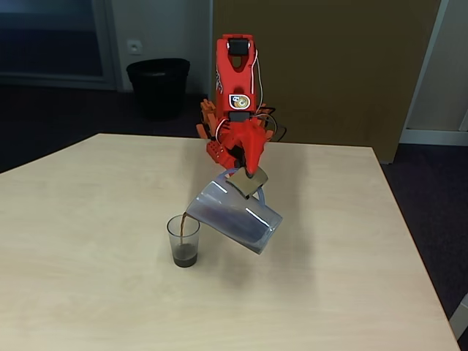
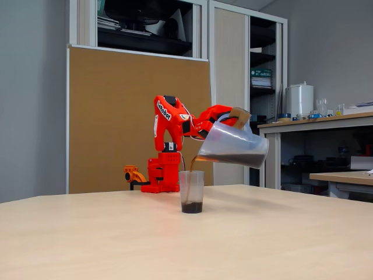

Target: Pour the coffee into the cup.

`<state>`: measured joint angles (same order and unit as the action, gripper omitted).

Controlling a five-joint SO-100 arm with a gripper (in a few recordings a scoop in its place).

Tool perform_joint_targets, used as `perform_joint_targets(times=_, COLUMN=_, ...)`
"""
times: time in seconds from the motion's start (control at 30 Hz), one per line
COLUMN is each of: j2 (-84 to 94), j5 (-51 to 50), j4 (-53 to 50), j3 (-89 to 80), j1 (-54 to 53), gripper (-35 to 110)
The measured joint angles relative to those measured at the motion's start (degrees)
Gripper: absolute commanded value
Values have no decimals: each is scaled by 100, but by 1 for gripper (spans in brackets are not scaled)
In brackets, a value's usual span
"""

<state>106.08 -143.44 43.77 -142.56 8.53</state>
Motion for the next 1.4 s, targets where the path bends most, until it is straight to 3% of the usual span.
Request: perform_joint_targets(times=1.4, j2=-79, j5=-589, j4=264, j3=26, j1=-18, gripper=0)
